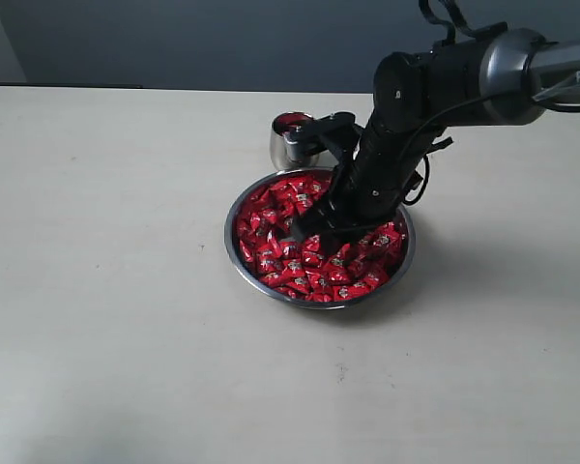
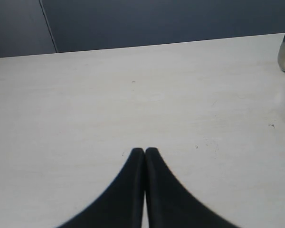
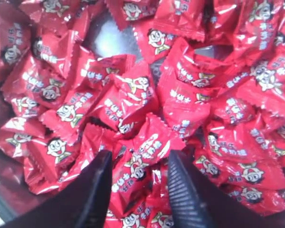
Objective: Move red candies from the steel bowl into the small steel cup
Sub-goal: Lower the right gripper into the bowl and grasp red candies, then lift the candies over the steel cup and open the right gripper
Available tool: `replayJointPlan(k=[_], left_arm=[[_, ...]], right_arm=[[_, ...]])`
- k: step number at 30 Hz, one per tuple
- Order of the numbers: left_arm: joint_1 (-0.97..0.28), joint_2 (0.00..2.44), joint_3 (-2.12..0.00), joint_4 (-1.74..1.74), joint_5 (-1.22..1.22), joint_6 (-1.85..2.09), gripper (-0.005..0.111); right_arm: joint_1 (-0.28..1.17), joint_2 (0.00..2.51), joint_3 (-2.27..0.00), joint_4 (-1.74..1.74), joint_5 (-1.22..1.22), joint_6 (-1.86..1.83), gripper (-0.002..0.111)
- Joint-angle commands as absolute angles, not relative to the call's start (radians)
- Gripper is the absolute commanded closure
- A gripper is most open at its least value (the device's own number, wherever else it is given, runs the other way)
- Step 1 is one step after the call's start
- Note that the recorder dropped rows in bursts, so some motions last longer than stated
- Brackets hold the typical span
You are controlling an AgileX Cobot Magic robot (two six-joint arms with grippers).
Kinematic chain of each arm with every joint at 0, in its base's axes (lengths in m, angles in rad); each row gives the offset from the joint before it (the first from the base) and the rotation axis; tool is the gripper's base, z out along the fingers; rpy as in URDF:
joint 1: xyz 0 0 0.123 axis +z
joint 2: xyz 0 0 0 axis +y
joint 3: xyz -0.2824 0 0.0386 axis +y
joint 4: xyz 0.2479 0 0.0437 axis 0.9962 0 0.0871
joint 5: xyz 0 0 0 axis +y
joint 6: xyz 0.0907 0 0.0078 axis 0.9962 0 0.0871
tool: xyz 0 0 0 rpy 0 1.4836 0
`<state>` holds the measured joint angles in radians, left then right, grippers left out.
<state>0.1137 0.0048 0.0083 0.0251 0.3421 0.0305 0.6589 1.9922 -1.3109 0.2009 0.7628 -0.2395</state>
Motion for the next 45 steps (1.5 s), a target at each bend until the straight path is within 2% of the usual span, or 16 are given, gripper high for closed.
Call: replayJointPlan(k=[1, 6, 11, 16, 17, 19, 23, 35, 45], left_arm=[[0.108, 0.0, 0.0, 0.027, 0.337, 0.029, 0.106], [0.108, 0.0, 0.0, 0.027, 0.337, 0.029, 0.106], [0.108, 0.0, 0.0, 0.027, 0.337, 0.029, 0.106], [0.108, 0.0, 0.0, 0.027, 0.337, 0.029, 0.106], [0.108, 0.0, 0.0, 0.027, 0.337, 0.029, 0.106], [0.108, 0.0, 0.0, 0.027, 0.337, 0.029, 0.106], [0.108, 0.0, 0.0, 0.027, 0.337, 0.029, 0.106], [0.108, 0.0, 0.0, 0.027, 0.337, 0.029, 0.106], [0.108, 0.0, 0.0, 0.027, 0.337, 0.029, 0.106]], right_arm=[[0.659, 2.011, -1.307, 0.186, 0.746, -0.216, 0.07], [0.659, 2.059, -1.307, 0.182, 0.733, -0.21, 0.07], [0.659, 2.076, -1.307, 0.189, 0.692, -0.208, 0.061], [0.659, 2.079, -1.307, 0.189, 0.685, -0.208, 0.061], [0.659, 2.079, -1.307, 0.189, 0.685, -0.208, 0.062], [0.659, 2.079, -1.307, 0.185, 0.685, -0.206, 0.071], [0.659, 2.079, -1.307, 0.181, 0.685, -0.206, 0.109], [0.659, 1.918, -1.307, 0.184, 0.73, -0.206, 0.106], [0.659, 1.859, -1.361, 0.188, 0.555, -0.206, 0.106]])
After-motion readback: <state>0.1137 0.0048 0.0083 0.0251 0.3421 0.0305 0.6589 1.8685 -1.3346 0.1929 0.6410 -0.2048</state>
